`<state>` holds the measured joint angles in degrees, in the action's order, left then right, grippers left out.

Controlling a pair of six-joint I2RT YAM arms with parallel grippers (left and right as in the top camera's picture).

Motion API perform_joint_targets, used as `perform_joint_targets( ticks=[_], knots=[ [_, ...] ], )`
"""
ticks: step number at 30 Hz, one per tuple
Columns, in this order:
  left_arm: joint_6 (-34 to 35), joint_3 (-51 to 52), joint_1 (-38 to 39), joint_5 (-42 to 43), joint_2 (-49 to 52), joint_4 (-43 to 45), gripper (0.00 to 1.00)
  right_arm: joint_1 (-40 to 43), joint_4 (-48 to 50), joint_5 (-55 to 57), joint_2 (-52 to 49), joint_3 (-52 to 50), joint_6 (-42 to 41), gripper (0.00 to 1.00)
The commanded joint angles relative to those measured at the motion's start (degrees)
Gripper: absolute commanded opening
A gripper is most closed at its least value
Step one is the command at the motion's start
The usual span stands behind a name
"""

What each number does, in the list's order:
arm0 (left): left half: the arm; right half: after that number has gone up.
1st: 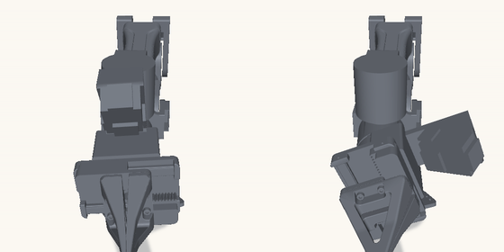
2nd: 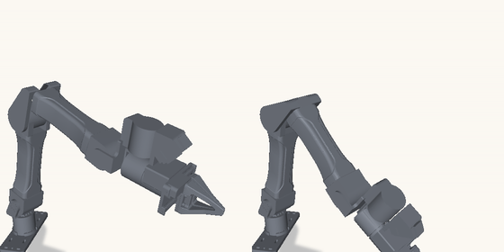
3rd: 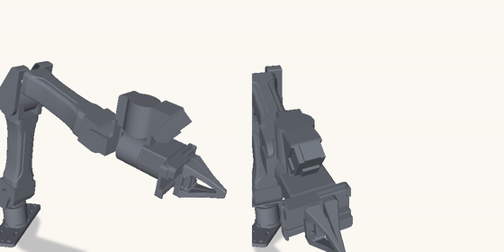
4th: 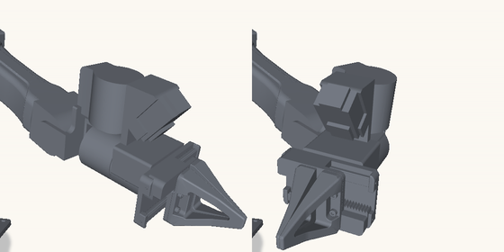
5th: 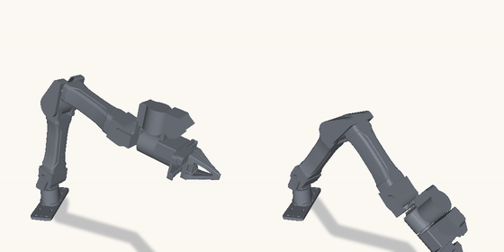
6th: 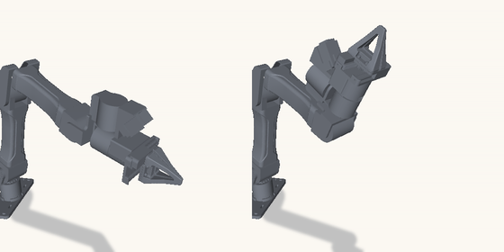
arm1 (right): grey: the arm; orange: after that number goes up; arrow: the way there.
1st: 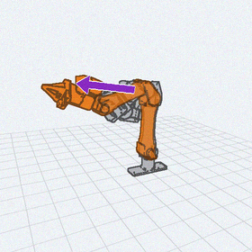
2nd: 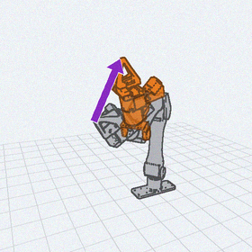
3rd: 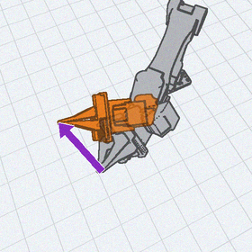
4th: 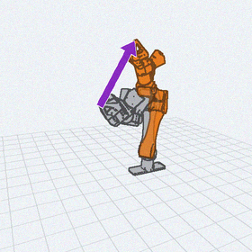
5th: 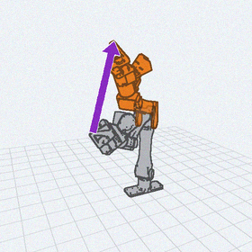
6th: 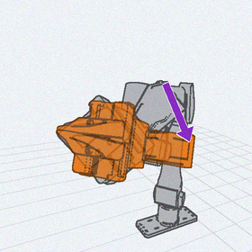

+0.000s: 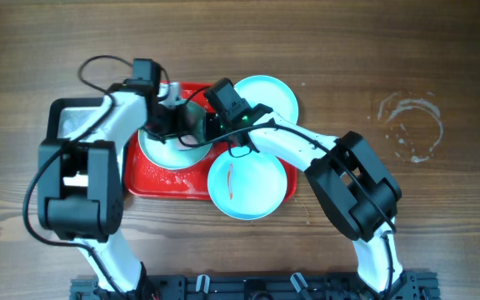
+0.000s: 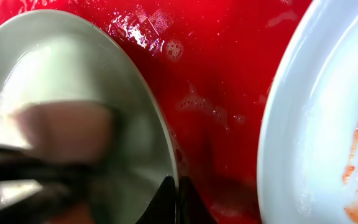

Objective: Clean dirty plates on tray and stack at the side
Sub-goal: 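Continue wiping the plate surface with the sponge in circular strokes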

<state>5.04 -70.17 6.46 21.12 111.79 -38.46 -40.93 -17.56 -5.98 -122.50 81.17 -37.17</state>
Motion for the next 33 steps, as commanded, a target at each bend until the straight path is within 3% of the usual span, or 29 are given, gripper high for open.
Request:
perform_joint_targets(
  ticks=[1,7,10,18,22,28,33],
  knots=[
    [-2.8,1.2,1.7,4.3,1.5,0.3,0.04,-0.6,-0.4,-1.4,-1.3,-0.5,1.1,0.04],
    [15.2,1.2,1.1,-27.3,1.5,-7.7,0.04,-0.6,-0.4,-1.6,-1.2,-0.5,1.1,0.04],
    [18.1,1.2,0.3,-35.8,1.5,-11.0,0.04,-0.6,-0.3,-1.6,-1.3,-0.5,1.1,0.04],
    [18.1,1.2,-2.3,-46.8,1.5,-9.9,0.04,-0.6,-0.3,-1.6,-1.3,-0.5,1.1,0.04],
    [18.1,1.2,-2.3,-41.7,1.5,-7.7,0.04,-0.6,-0.3,-1.6,-1.3,-0.5,1.1,0.04],
    [7.9,1.7,-1.1,-10.2,1.5,0.4,0.04,-0.6,-0.2,-1.6,-1.3,-0.5,1.1,0.04],
    [0.6,1.7,1.7,-0.5,1.5,2.6,0.04,-0.6,-0.2,-1.6,-1.3,-0.5,1.1,0.04]
  ],
)
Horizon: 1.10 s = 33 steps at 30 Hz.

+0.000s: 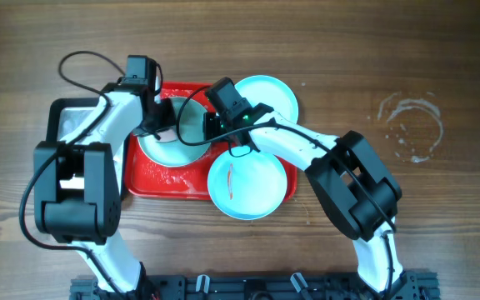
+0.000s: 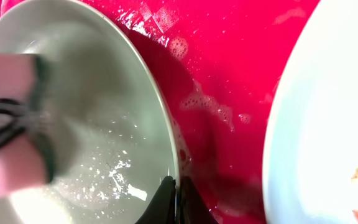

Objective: Clean dirty plates on tray and stack at the side
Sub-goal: 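Continue wiping the plate surface with the sponge in circular strokes, then withdraw the left gripper with the sponge back over the black tray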

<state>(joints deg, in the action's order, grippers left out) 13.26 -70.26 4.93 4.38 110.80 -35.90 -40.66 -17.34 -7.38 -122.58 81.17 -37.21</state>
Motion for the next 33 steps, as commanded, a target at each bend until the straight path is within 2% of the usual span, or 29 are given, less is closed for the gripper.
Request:
perform_joint_targets(
  ticks=[1,4,8,10,14,17,23,33],
  knots=[
    [-9.0,1.8,3.8,17.1,2.5,-0.3,0.04,-0.8,-0.4,-0.2,-1.2,-0.5,1.2,0.04],
    [-11.4,1.8,5.6,17.9,2.5,-2.1,0.04,-0.8,-0.4,-0.2,-1.2,-0.5,1.2,0.04],
    [-11.1,1.8,5.7,17.1,2.5,-5.7,0.04,-0.8,-0.4,-0.2,-1.2,-0.5,1.2,0.05],
    [-5.1,1.8,5.4,9.9,2.5,-8.3,0.04,-0.8,-0.4,-0.2,-1.2,-0.5,1.2,0.04],
    [9.4,1.8,4.6,-9.9,2.5,-14.1,0.04,-0.8,-0.5,-0.2,-1.2,-0.5,1.2,0.04],
    [13.7,1.8,4.3,-16.7,2.5,-15.3,0.04,-0.8,-0.5,-0.4,-1.2,-0.5,1.2,0.04],
    [14.6,0.3,4.2,-16.6,2.4,-15.9,0.04,-0.8,-0.5,-0.4,-1.2,-0.5,1.2,0.04],
    [14.9,-15.0,3.1,-16.6,0.5,-31.4,0.04,-0.8,-1.2,-0.4,-1.2,-0.5,1.1,0.04]
  ],
)
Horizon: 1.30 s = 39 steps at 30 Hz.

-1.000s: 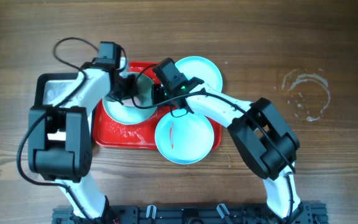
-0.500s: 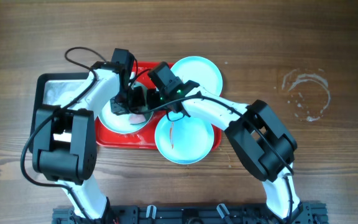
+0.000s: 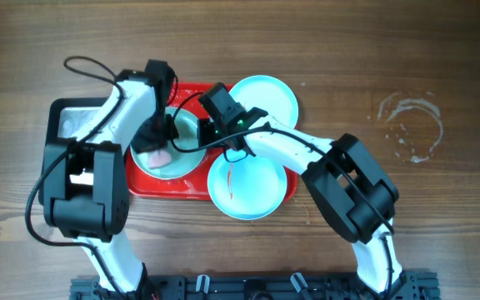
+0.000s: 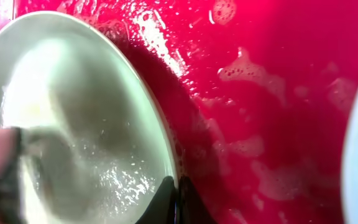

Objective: Clean dirty plates on tray and stack at the side
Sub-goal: 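Withdraw the left gripper with the sponge back over the black tray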

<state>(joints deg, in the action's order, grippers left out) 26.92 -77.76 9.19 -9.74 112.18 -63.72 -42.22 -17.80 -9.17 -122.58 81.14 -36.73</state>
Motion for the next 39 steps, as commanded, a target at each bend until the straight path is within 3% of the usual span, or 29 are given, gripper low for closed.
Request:
perform_joint_targets(
  ticks=[1,7,16,20,27,32,39],
  knots=[
    [1.2,-9.7,-1.6,-2.5,-1.6,-5.2,0.04,0.7,-0.7,1.2,-1.2,-0.5,0.6,0.04],
    [-3.6,-16.6,-5.1,3.3,-5.8,-10.3,0.04,0.7,-0.9,0.1,-1.2,-0.5,0.6,0.04],
    [-11.8,-16.7,-15.0,18.4,-8.8,-15.7,0.04,1.1,-1.0,-3.0,-0.4,-0.2,1.0,0.04],
    [-11.8,-16.7,-17.7,18.9,-8.8,-16.5,0.04,3.3,-4.7,-1.7,4.2,1.5,5.7,0.04],
    [-14.5,-16.7,-16.4,21.1,-8.8,-15.5,0.04,4.1,-15.5,20.3,16.3,2.2,10.3,0.04],
    [-14.5,-16.7,-16.1,22.6,-8.8,-13.8,0.04,0.4,-17.2,33.9,20.0,2.2,14.7,0.04],
    [-14.5,-16.7,-16.1,22.8,-8.7,-12.5,0.04,-11.1,-15.3,70.7,20.0,2.1,23.2,0.04]
  ],
)
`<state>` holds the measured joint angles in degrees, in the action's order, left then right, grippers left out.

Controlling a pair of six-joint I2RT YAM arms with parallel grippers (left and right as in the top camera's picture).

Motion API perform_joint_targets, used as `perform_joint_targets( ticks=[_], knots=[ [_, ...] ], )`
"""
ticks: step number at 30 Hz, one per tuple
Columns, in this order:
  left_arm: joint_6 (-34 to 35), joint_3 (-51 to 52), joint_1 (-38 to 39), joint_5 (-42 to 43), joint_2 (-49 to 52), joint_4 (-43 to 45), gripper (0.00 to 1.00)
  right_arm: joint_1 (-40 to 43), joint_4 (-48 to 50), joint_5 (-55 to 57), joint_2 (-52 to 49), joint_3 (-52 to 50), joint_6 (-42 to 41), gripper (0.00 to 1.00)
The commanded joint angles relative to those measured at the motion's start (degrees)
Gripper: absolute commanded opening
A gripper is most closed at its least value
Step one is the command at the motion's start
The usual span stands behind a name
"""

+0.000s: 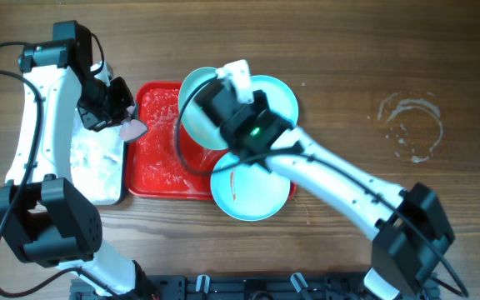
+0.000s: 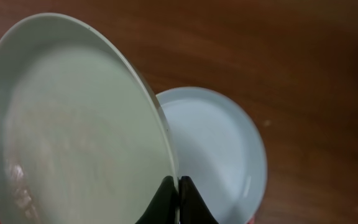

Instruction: Clean dirty plates on tray and stack at the side

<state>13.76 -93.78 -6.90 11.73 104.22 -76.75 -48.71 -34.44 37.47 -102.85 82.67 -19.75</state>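
My right gripper (image 2: pixel 178 186) is shut on the rim of a pale green plate (image 2: pixel 73 124), which it holds tilted up off the red tray (image 1: pixel 165 171). In the right wrist view a light-blue plate (image 2: pixel 222 149) lies on the wood just beyond the held one. A second light-blue plate (image 1: pixel 252 187) with a red smear lies at the tray's near right corner. My left gripper (image 1: pixel 119 117) is shut on a pink sponge (image 1: pixel 132 130) over the tray's left edge.
A white tray (image 1: pixel 94 167) with wet foam lies left of the red tray, under the left arm. The red tray's floor is covered in suds. A dried ring mark (image 1: pixel 411 125) shows on the wooden table (image 1: pixel 348 58) to the far right.
My right gripper has lifted the pale green plate off the red tray, toward the light-blue plate at the back right. My left gripper with the sponge has moved away to the tray's left edge.
The right gripper pinched the rim of the pale green plate on the red tray at every moment. The left gripper's sponge lay on different parts of that plate, amid growing suds. Now the plate is off the tray and the sponge is to the left.
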Motion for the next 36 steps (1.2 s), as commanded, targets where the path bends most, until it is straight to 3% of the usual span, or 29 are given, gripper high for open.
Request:
perform_joint_targets(
  ticks=[1,7,18,27,36],
  knots=[
    [-1.4,-0.7,0.0,1.4,-0.7,0.7,0.04,-6.1,2.2,27.4,0.2,0.6,7.2,0.04],
    [-1.4,-0.7,0.0,1.3,-0.4,1.5,0.04,-12.0,8.3,35.9,0.1,0.5,10.3,0.04],
    [-1.4,-0.7,0.0,1.3,-0.3,2.6,0.04,-12.2,20.1,45.2,0.1,0.5,24.6,0.04],
    [-1.4,-0.6,0.0,1.3,-0.3,2.6,0.04,-12.2,28.1,46.7,0.1,0.5,36.2,0.04],
    [-1.4,-0.6,0.0,1.4,-0.3,2.6,0.04,-12.4,28.6,45.2,0.1,0.5,37.8,0.04]
  ],
)
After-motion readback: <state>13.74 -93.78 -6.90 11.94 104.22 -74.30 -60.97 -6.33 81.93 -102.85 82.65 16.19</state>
